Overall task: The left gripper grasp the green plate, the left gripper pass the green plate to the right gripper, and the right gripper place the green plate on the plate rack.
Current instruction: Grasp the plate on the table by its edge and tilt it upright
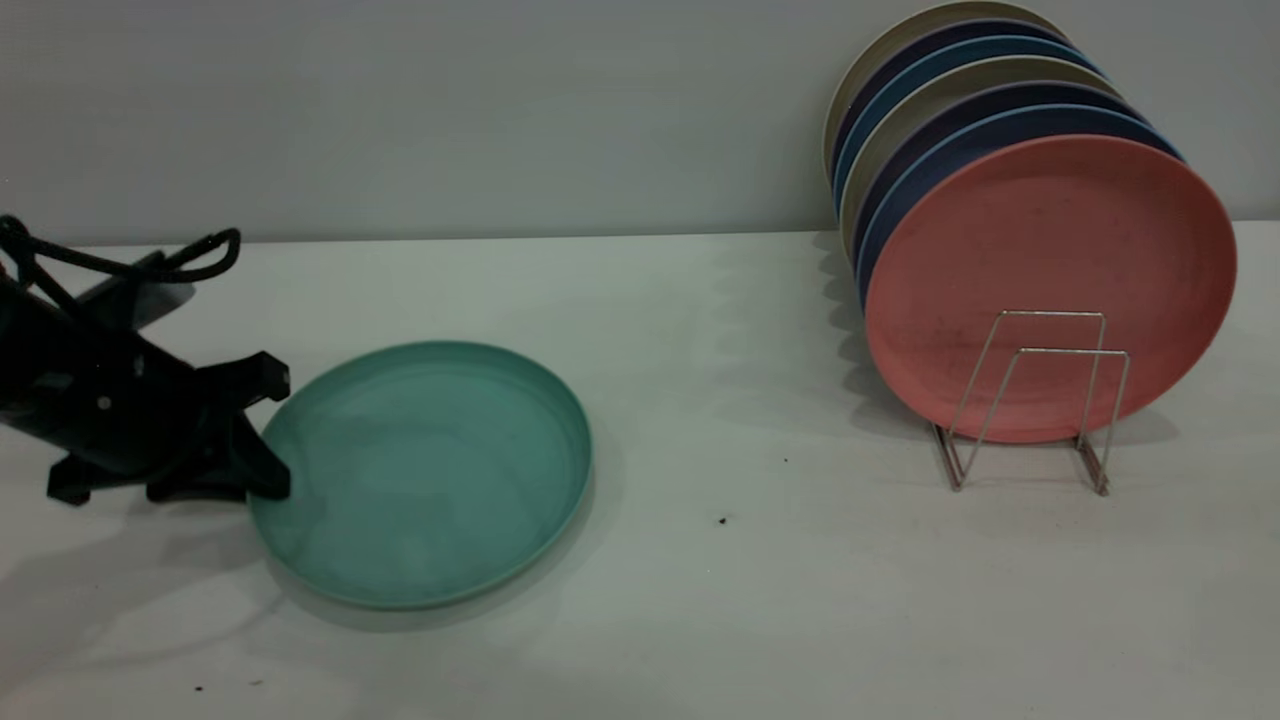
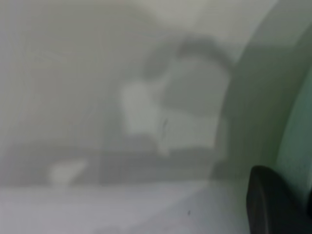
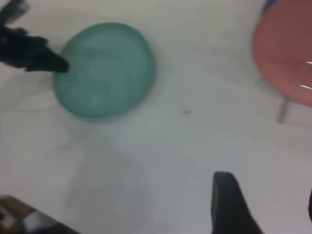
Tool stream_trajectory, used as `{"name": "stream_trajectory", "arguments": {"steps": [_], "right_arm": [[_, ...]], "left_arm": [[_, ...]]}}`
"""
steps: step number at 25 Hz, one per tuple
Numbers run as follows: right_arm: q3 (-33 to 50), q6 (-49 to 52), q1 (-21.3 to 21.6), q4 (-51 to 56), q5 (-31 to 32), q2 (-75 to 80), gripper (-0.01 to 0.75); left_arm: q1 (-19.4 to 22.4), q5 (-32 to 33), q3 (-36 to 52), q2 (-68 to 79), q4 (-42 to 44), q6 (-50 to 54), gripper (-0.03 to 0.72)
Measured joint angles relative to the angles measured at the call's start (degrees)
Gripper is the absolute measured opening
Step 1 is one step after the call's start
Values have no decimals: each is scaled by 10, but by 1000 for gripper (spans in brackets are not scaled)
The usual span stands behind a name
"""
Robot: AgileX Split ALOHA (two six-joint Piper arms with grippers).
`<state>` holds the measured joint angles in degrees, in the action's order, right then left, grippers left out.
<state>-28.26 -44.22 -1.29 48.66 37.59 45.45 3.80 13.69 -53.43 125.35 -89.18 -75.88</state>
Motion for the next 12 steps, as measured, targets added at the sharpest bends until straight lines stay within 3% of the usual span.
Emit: {"name": "stream_trajectory", "arguments": {"steps": [7, 12], "right_arm": [[-1, -193, 0, 199, -23, 125, 408], [-1, -341, 0, 354, -33, 230, 408]], "left_arm": [[0, 12, -19, -67, 3, -98, 18], [0, 68, -21, -103, 23, -134, 18]]}}
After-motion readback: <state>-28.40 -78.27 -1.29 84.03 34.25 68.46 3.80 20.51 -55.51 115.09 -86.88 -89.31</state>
